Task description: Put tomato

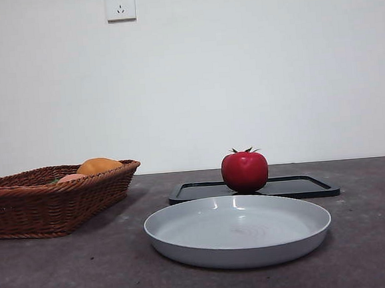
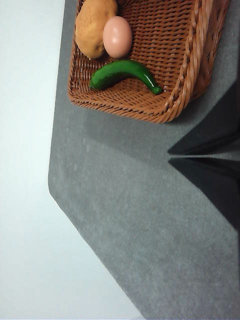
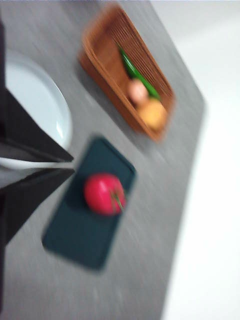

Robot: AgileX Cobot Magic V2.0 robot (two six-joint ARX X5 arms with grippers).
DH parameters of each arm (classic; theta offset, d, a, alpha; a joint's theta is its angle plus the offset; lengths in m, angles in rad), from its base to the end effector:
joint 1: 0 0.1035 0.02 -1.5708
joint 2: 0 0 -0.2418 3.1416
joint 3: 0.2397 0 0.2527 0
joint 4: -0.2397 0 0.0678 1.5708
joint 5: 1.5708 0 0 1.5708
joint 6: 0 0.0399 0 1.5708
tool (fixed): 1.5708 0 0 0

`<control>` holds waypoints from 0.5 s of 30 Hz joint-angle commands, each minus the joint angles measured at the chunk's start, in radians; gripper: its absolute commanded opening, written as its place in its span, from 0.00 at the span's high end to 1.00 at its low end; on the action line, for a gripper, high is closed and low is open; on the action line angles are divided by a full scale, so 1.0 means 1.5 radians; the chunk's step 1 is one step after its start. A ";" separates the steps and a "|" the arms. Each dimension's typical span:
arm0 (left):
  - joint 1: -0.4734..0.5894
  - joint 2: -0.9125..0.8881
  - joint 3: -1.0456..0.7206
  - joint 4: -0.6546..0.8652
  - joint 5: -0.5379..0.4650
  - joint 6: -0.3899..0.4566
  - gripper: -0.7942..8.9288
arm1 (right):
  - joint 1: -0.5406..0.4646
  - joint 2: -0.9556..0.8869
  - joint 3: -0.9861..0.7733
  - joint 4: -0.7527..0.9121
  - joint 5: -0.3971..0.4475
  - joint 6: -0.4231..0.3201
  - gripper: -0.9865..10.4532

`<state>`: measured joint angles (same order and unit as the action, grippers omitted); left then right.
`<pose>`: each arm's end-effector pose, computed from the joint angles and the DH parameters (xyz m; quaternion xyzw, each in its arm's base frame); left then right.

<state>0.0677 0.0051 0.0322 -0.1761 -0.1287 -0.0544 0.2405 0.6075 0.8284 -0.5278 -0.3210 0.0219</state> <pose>0.1275 0.0138 0.1554 -0.0247 0.0717 0.0998 0.9921 0.1413 0.0476 0.3219 0.0166 0.1557 0.2721 0.9494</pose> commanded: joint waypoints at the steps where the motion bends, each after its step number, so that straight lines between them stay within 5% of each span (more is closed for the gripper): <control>1: 0.001 -0.002 -0.014 -0.005 -0.001 -0.005 0.91 | -0.067 -0.059 -0.095 0.095 0.003 -0.005 0.90; 9: 0.001 -0.002 -0.014 -0.005 -0.001 -0.005 0.91 | -0.179 -0.217 -0.332 0.298 0.018 -0.005 0.90; 15: 0.001 -0.002 -0.014 -0.005 -0.001 -0.005 0.91 | -0.186 -0.318 -0.441 0.330 0.099 -0.005 0.90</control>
<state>0.0677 0.0051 0.0322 -0.1761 -0.1287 -0.0544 -0.0357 0.1387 0.1764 -0.0433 -0.1848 0.0219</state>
